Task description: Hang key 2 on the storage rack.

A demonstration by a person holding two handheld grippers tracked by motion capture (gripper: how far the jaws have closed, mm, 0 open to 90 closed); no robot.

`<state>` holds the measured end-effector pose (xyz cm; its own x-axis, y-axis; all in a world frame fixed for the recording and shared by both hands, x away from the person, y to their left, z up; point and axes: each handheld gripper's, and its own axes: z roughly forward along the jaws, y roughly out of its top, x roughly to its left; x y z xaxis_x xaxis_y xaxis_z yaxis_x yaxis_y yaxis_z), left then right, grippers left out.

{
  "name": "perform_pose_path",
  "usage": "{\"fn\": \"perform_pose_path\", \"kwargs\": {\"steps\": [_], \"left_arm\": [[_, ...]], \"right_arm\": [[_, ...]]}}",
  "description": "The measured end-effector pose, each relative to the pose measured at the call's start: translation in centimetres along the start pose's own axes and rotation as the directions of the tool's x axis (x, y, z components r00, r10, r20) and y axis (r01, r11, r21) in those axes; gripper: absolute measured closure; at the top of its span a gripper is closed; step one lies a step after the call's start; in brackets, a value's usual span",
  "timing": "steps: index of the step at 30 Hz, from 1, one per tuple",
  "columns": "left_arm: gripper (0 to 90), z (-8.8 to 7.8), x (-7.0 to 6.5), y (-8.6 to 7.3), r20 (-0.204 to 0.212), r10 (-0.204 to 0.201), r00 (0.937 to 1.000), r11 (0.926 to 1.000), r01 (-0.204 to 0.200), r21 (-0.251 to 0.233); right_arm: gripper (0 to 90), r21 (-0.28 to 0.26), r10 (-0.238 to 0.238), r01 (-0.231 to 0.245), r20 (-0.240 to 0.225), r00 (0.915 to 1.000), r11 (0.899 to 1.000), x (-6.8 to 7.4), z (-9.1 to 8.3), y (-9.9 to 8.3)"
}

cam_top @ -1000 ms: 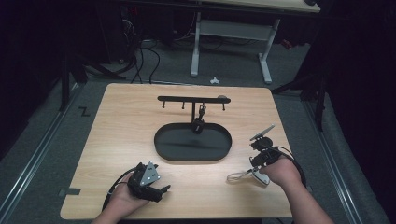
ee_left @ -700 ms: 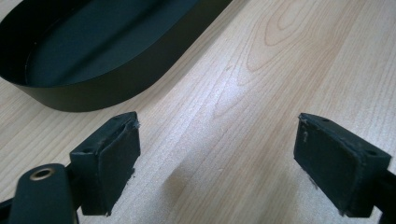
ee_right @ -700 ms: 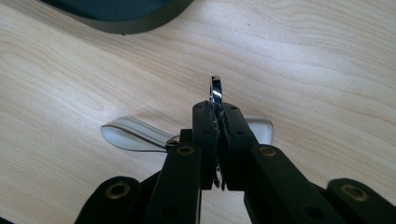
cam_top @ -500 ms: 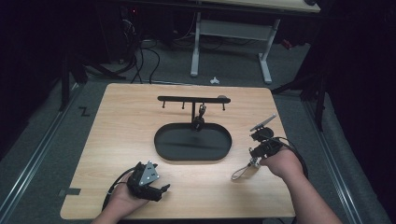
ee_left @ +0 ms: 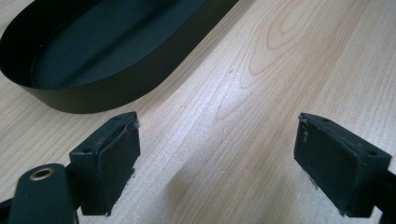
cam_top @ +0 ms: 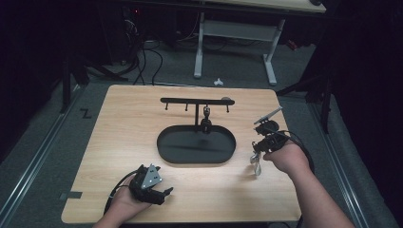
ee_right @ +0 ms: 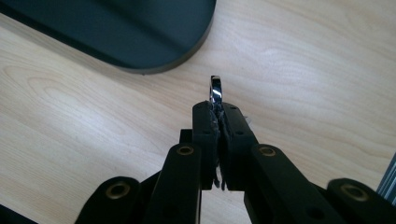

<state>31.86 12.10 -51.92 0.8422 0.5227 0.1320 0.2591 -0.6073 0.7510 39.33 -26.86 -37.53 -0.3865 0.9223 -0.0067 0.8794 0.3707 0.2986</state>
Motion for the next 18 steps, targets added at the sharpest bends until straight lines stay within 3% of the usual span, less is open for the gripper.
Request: {"fn": "perform_pose_path", "kwargs": {"steps": [9,13,18], "left_arm": [[15.0,-0.9,0.2,-0.6,-0.025,-0.023,0.9994,0.9997,0.022,-0.009],[14.7,-1.5,0.4,-1.0,-0.052,-0.042,0.9978,0.9990,0.041,-0.021],[14.7,-2.1,0.7,-1.6,-0.058,-0.068,0.9961,0.9975,0.066,-0.023]], "right_arm": [[86.4,-0.033,-0.051,0.051,0.001,0.9987,0.998,0.9,-1.9,2.1],[86.4,-0.040,-0.073,0.073,0.000,0.9973,0.997,1.4,-2.2,3.0],[86.4,-0.043,-0.095,0.095,-0.010,0.9954,0.995,2.0,-2.1,4.0]]}}
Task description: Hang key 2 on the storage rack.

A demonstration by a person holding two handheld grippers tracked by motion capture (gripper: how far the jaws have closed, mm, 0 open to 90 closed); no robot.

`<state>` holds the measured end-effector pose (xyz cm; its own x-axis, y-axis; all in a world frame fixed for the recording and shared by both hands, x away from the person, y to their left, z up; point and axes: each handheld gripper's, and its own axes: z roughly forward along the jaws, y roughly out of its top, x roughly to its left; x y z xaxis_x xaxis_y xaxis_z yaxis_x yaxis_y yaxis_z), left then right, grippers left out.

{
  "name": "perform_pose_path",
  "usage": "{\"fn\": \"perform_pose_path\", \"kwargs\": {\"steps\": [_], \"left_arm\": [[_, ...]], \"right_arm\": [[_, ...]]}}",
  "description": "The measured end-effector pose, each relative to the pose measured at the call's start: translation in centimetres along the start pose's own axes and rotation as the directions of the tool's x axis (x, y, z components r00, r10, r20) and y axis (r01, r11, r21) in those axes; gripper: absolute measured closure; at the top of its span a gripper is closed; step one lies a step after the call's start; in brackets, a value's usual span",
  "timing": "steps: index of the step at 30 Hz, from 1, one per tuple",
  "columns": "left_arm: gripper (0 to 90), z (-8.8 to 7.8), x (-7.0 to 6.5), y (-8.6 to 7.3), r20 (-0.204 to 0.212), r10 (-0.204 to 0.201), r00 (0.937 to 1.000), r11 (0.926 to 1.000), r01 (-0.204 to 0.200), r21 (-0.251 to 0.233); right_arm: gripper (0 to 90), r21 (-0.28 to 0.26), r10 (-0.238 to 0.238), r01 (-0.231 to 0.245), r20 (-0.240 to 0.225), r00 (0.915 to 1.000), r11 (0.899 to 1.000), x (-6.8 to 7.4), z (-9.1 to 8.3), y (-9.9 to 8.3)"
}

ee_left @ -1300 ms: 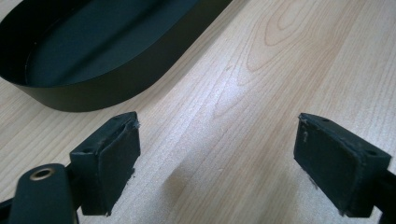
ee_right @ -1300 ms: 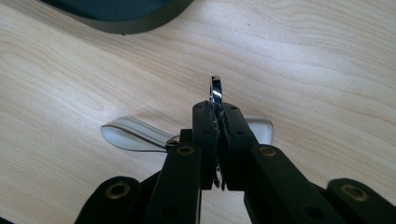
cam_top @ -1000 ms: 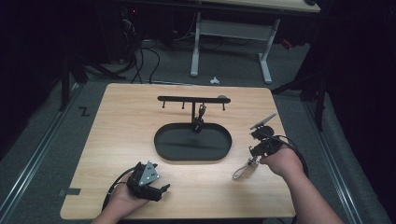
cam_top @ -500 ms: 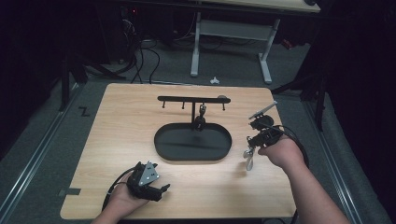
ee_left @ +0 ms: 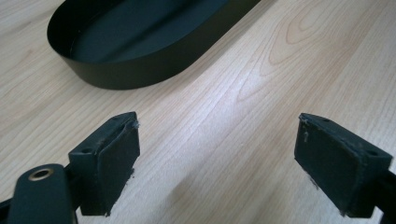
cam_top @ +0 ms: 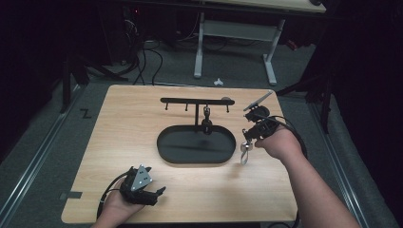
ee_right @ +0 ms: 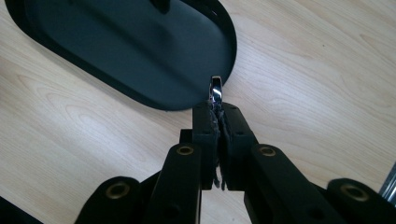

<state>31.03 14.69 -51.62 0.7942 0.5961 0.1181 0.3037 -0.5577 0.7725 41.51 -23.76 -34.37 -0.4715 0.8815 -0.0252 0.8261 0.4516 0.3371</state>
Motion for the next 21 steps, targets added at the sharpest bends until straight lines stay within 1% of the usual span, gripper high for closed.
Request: {"fn": "perform_pose_path", "kwargs": {"steps": [3,4,7,10,11,14,15,17,19,20,21], "left_arm": [[14.7,0.0,0.1,0.0,0.003,-0.002,1.0000,0.9999,0.002,-0.013],[14.7,0.0,0.1,0.0,0.006,0.000,1.0000,1.0000,0.000,-0.007],[14.6,0.1,0.1,0.0,0.010,0.004,0.9999,1.0000,-0.004,-0.002],[14.6,0.1,0.1,0.0,0.014,0.003,0.9999,1.0000,-0.003,0.004],[14.6,0.1,0.1,0.0,0.013,0.003,0.9999,1.0000,-0.003,0.006],[14.6,0.1,0.1,0.0,0.006,0.002,1.0000,1.0000,-0.002,-0.002],[14.6,0.1,0.1,-0.1,0.006,0.004,1.0000,1.0000,-0.004,-0.001],[14.5,0.1,0.1,-0.2,0.011,0.004,0.9999,1.0000,-0.004,0.007],[14.5,0.1,0.2,-0.2,0.011,-0.002,0.9999,1.0000,0.002,0.005],[14.5,0.1,0.2,-0.2,0.013,-0.003,0.9999,1.0000,0.003,0.003],[14.5,0.1,0.2,-0.2,0.012,-0.002,0.9999,1.0000,0.002,-0.003]], "right_arm": [[86.4,-0.007,-0.011,0.011,0.001,0.9999,1.000,0.2,0.1,0.6],[86.4,-0.009,-0.008,0.008,0.000,1.0000,1.000,0.3,0.1,0.8],[86.4,-0.009,-0.018,0.017,-0.003,0.9998,1.000,0.7,0.1,1.3],[86.4,-0.012,-0.037,0.037,-0.001,0.9993,0.999,0.9,0.1,1.9],[86.4,-0.011,-0.035,0.035,-0.003,0.9994,0.999,0.9,0.1,2.1],[86.4,-0.020,-0.045,0.045,-0.005,0.9990,0.999,1.0,0.0,2.6],[86.4,-0.020,-0.044,0.043,-0.007,0.9990,0.999,1.2,-0.1,2.8],[86.4,-0.028,-0.057,0.056,-0.011,0.9983,0.998,1.4,-0.2,3.1],[86.4,-0.029,-0.054,0.054,-0.021,0.9983,0.998,1.6,-0.2,3.4],[86.4,-0.031,-0.068,0.067,-0.019,0.9975,0.997,1.7,-0.2,3.6],[86.4,-0.030,-0.067,0.066,-0.018,0.9976,0.997,1.8,-0.2,3.8]]}}
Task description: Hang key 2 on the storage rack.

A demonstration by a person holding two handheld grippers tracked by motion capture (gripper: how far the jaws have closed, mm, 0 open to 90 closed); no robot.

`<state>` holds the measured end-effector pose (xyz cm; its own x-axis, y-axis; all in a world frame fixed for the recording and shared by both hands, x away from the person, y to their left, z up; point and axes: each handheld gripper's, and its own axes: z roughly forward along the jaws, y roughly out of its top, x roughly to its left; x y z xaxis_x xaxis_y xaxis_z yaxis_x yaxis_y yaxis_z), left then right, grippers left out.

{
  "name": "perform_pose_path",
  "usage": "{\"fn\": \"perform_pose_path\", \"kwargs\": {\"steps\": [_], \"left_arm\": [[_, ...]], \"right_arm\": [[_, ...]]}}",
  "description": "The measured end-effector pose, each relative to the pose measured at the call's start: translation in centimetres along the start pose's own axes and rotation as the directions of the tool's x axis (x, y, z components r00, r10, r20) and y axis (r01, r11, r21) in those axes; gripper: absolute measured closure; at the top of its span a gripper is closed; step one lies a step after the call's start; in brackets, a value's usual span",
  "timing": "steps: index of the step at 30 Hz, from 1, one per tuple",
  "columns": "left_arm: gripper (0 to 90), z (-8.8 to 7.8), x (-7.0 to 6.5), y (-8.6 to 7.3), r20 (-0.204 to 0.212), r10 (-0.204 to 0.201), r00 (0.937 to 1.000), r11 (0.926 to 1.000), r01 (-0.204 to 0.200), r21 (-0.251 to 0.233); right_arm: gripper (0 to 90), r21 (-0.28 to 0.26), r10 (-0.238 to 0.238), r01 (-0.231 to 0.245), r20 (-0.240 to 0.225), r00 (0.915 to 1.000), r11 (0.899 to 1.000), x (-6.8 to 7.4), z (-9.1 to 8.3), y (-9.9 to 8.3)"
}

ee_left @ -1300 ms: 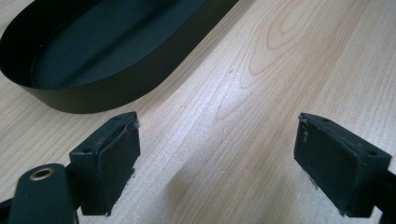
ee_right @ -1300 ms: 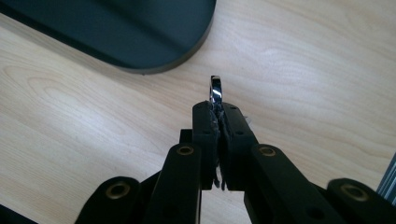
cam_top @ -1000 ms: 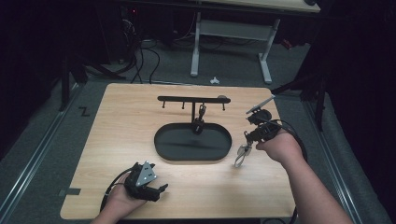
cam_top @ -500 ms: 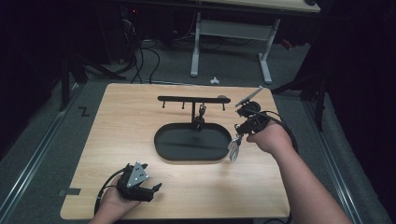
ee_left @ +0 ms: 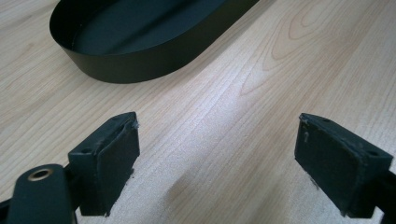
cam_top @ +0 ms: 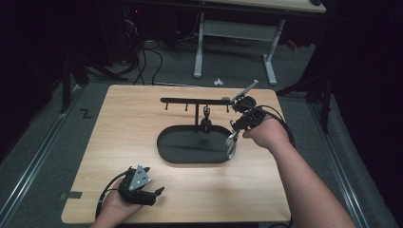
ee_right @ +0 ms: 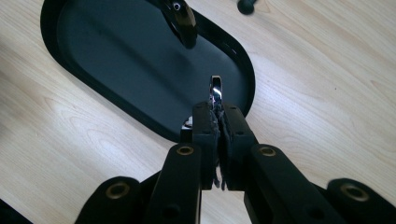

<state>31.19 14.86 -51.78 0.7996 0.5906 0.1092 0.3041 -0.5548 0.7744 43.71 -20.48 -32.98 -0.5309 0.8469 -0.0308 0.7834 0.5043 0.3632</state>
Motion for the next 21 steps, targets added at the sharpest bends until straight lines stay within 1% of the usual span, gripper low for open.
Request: {"fn": "perform_pose_path", "kwargs": {"steps": [5,10,12,13,14,15,17,21], "left_arm": [[14.5,0.1,-0.2,0.1,0.004,0.015,0.9999,0.9998,-0.015,0.009],[14.5,0.0,-0.2,0.1,0.002,0.018,0.9998,0.9998,-0.018,0.011],[14.5,0.0,-0.2,0.1,0.001,0.017,0.9999,0.9998,-0.017,0.008],[14.5,0.0,-0.2,0.1,0.003,0.014,0.9999,0.9999,-0.014,0.008],[14.5,0.0,-0.1,0.0,0.003,0.011,0.9999,0.9999,-0.011,0.008],[14.5,-0.1,-0.1,0.0,0.005,0.012,0.9999,0.9999,-0.012,0.012],[14.5,-0.1,-0.1,-0.1,0.004,0.012,0.9999,0.9999,-0.012,0.011],[14.5,-0.3,0.0,-0.1,0.004,0.008,1.0000,0.9999,-0.008,0.011]], "right_arm": [[86.4,-0.001,-0.009,0.009,0.005,0.9999,1.000,0.0,-0.1,1.1],[86.4,-0.006,-0.014,0.014,0.011,0.9998,1.000,0.1,-0.1,2.1],[86.4,-0.006,-0.004,0.004,0.007,1.0000,1.000,0.0,-0.1,2.5],[86.4,-0.009,-0.006,0.006,0.004,1.0000,1.000,-0.1,0.0,2.6],[86.4,-0.013,0.007,-0.007,0.006,1.0000,1.000,-0.2,0.0,2.6],[86.3,-0.017,-0.002,0.002,0.003,1.0000,1.000,-0.4,0.0,2.8],[86.3,-0.017,0.011,-0.011,0.001,0.9999,1.000,-0.6,0.0,2.9],[86.3,-0.020,0.017,-0.018,-0.015,0.9997,1.000,-1.0,0.1,3.2]]}}
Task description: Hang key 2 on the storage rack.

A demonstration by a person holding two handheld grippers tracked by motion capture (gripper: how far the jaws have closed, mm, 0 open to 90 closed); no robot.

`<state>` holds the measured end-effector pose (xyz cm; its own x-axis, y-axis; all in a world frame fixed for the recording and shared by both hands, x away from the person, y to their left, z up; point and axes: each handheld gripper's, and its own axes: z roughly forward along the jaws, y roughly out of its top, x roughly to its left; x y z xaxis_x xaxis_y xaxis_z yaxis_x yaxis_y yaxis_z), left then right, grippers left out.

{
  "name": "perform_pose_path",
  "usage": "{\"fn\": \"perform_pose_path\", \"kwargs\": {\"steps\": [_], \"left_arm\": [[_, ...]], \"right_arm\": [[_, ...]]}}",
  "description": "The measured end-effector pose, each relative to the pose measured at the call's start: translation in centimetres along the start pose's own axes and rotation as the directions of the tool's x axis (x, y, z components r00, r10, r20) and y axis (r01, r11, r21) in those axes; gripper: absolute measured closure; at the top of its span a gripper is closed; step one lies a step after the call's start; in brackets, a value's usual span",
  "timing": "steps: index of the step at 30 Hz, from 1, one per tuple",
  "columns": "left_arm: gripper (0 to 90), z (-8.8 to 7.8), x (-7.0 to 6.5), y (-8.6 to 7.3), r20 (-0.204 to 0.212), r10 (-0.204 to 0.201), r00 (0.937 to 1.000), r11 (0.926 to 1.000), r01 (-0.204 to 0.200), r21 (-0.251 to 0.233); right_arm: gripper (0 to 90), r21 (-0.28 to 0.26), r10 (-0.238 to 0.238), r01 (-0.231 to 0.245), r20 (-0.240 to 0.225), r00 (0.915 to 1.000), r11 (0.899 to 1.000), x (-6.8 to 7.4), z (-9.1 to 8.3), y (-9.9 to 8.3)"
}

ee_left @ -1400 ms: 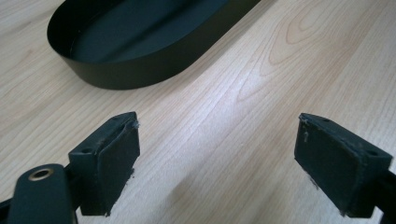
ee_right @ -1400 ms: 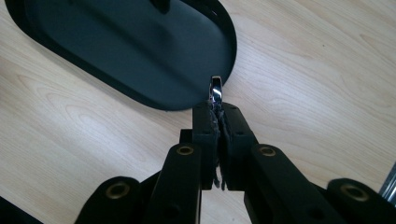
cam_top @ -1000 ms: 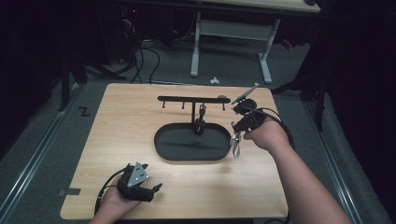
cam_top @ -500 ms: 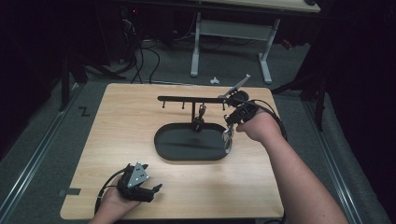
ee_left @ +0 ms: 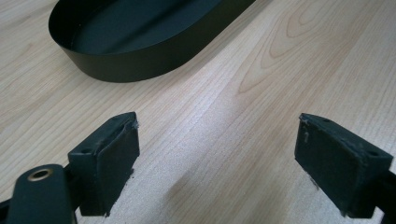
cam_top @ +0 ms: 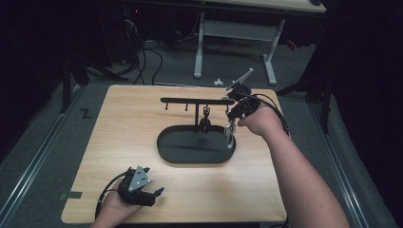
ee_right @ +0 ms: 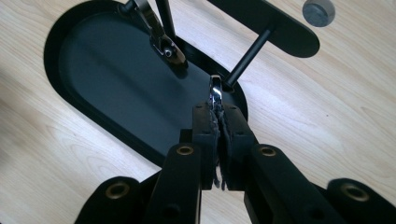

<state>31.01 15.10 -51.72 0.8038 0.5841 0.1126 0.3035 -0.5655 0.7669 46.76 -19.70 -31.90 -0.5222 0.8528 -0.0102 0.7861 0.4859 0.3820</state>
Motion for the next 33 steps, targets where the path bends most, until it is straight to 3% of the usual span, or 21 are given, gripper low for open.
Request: {"fn": "perform_pose_path", "kwargs": {"steps": [13,20,33], "left_arm": [[14.5,-0.1,-0.2,-0.1,0.000,0.005,1.0000,1.0000,-0.005,0.002],[14.5,0.1,-0.3,-0.1,0.004,0.012,0.9999,0.9999,-0.012,0.006],[14.5,0.2,-0.4,0.1,0.009,0.016,0.9998,0.9998,-0.016,0.009]], "right_arm": [[84.2,-0.003,0.032,-0.032,0.003,0.9995,0.999,-0.8,0.8,0.2],[81.6,0.004,0.039,-0.039,0.039,0.9985,0.999,-1.0,1.0,0.2],[74.5,0.014,0.068,-0.069,0.042,0.9968,0.998,-1.0,1.7,-1.5]]}}
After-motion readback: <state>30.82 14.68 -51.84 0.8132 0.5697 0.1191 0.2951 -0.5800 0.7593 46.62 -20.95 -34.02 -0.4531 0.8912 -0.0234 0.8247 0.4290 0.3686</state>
